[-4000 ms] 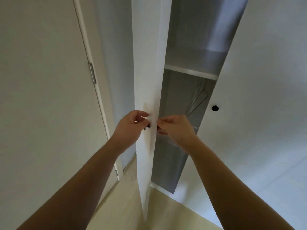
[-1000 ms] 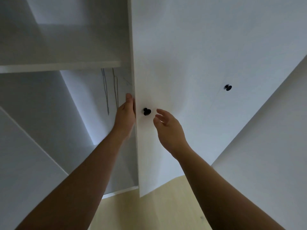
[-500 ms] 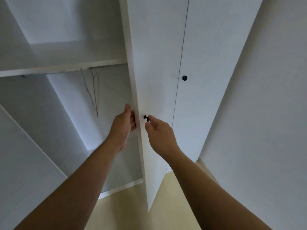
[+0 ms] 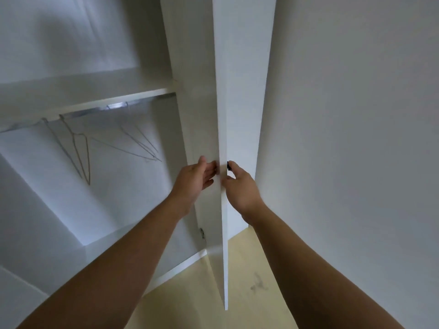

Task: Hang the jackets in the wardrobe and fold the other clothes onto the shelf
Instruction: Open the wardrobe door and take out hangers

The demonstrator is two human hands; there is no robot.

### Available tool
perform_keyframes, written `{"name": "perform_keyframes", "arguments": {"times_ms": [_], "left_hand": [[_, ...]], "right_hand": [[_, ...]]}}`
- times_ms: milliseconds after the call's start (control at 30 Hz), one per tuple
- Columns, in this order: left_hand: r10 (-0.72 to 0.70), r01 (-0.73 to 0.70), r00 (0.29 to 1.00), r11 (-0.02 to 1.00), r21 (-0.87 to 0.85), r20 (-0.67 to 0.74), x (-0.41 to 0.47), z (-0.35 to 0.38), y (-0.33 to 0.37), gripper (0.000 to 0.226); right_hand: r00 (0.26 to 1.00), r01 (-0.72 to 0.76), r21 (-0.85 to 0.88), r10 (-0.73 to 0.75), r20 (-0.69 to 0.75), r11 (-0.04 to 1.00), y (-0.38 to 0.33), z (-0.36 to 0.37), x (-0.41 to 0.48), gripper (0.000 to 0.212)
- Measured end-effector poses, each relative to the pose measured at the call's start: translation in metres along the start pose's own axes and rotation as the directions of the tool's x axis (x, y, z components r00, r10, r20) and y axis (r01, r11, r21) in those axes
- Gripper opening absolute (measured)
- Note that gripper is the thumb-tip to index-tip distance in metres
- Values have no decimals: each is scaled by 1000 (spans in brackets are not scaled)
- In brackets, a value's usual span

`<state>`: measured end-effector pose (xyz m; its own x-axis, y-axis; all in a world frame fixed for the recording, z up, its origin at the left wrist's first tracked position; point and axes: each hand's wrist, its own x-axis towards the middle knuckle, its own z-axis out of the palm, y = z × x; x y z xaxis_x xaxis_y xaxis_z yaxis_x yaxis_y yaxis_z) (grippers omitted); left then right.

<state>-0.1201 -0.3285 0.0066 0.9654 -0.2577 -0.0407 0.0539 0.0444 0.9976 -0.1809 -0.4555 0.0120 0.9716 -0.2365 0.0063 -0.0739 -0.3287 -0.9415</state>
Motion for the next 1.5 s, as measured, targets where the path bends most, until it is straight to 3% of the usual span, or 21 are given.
{"name": "perform_keyframes", "arguments": {"times_ms": [100,233,567,767,833,900,1000,1167,1367,1500], "left_hand": [[22,-24,997,999,38,70,10,25,-2,44],[24,-37,992,995,97,127,30,50,-5,46],[11,-49,979,982,183,203,63,85,-13,52],[-1,-24,972,994,102,234,62,70,-9,51],[3,-16,982,998,68,189,53,58,-5,51],[-4,3,996,1000,18,86,41,38,-6,49],[-96,93,992,995,-44,-86,19,-8,-16,46],[-201,172,932,978,-119,-301,-4,-101,-26,45],[-262,169,873,954,-248,-412,8,-225,-33,46],[-267,147,820,953,-265,-507,41,-314,-38,47]], "right_hand": [[997,-73,3,73,-18,997,7,-19,9,69],[991,-128,-25,127,-43,991,11,-42,23,76],[985,-147,-52,141,-102,988,17,-79,51,61],[971,-191,-15,186,-149,982,17,-65,45,51],[946,-248,-5,241,-218,969,18,-45,35,50],[941,-285,-6,278,-195,959,14,-17,24,59],[964,-258,-69,252,-83,964,1,24,14,65],[970,-190,-140,208,125,972,-25,86,19,52],[914,-140,-296,239,329,945,-40,172,41,39],[881,-105,-326,240,407,940,-52,239,69,42]]}}
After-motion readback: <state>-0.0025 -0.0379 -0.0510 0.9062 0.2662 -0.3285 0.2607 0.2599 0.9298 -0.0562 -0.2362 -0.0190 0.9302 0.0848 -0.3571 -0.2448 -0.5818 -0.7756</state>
